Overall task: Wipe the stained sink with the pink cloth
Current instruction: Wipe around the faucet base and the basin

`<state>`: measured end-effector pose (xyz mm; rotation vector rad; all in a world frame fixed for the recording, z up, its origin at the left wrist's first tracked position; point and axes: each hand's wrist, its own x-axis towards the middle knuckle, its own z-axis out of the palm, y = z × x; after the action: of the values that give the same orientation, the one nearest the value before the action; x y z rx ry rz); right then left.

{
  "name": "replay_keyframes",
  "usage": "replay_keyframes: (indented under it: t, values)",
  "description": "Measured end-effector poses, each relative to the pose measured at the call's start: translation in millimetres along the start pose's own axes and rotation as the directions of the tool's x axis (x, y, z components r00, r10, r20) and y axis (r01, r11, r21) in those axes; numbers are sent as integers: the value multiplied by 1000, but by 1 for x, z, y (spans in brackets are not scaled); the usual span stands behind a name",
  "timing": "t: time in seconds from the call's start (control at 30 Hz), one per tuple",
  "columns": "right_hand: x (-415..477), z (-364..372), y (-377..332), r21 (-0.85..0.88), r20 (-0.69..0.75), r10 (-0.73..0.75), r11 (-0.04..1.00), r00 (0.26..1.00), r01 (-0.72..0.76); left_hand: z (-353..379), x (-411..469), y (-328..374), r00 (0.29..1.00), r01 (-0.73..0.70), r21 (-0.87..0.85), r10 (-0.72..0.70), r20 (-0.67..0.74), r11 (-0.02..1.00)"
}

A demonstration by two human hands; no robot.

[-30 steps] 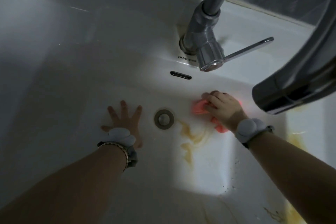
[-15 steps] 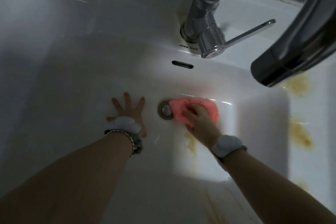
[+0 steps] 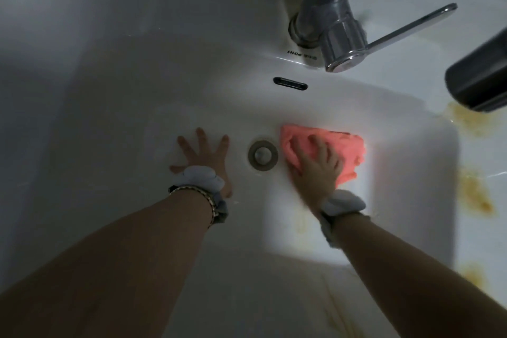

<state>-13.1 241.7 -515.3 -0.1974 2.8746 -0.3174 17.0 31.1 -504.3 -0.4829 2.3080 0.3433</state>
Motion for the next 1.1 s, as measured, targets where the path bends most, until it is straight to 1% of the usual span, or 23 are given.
replay_keyframes:
  t: [0.07,0.1,0.17,0.2,0.23,0.27,0.3,0.37,0.4,0.43,0.47,0.5,0.57,0.6,0.63,0.7,0.77,0.83,0.9,0.93,1.0,1.07,1.1]
  values:
    - [-32,5,-9,-55,51,-183,981,982,185,0,0,1,1000,-2,12,2,20,1000]
    - [-57,11,-4,-83,13,-281,956,960,281,0,0,0,999,-5,27,4,38,1000]
    - [-94,6,18,-87,75,-477,872,876,482,0,0,-3,999,-4,59,1,48,998]
    - [-97,-4,28,-50,141,-549,827,824,560,-1,0,-3,999,-13,81,10,41,997]
    - [-89,-5,40,-83,147,-617,771,773,631,-1,-1,-4,999,-18,87,15,31,996]
    - [-74,-11,46,-134,175,-627,749,759,649,-3,-1,-4,999,-19,70,17,29,997]
    - [-56,-14,51,-187,117,-594,774,796,605,-4,-2,-2,999,-17,61,15,38,998]
    - [-17,-28,49,-255,-39,-314,921,949,294,-7,-5,2,998,-4,76,-1,60,997]
    - [-5,-34,42,-261,-98,-146,958,984,116,-8,-7,4,998,-3,86,-2,61,996]
    - [2,-36,35,-252,-128,-54,967,990,20,-10,-8,4,998,1,93,-6,56,996]
    - [-2,-36,31,-269,-149,-61,963,987,19,-11,-9,5,998,4,100,-10,60,995]
    - [-10,-37,32,-293,-120,-130,952,984,90,-12,-10,7,998,5,114,-12,65,993]
    - [-35,-37,51,-238,77,-294,922,953,304,-14,-10,7,998,7,131,-16,63,991]
    - [-45,-46,64,-247,178,-332,896,926,368,-14,-10,7,998,2,120,-9,58,993]
    - [-48,-58,78,-293,242,-397,840,886,456,-13,-12,6,999,-5,107,-1,54,994]
    - [-30,-78,93,-417,324,-547,650,772,636,-12,-10,4,999,-5,96,1,40,995]
    - [3,-99,90,-524,340,-632,487,696,698,-11,-6,3,999,-2,102,-2,35,995]
    - [27,-115,88,-645,397,-636,320,662,694,-6,-3,3,1000,-7,125,4,25,992]
    - [30,-119,95,-689,443,-575,272,687,672,0,0,0,1000,-17,119,19,-12,993]
    - [25,-118,96,-700,423,-564,294,709,651,3,2,-4,998,-42,100,46,-38,994]
    - [4,-117,92,-694,345,-534,409,772,593,6,3,-9,995,-82,81,87,-55,993]
    - [-22,-113,88,-642,334,-372,583,866,498,4,1,-8,997,-67,103,70,-32,992]
    - [-30,-115,83,-638,313,-304,634,900,437,4,0,-6,998,-53,111,58,-36,992]
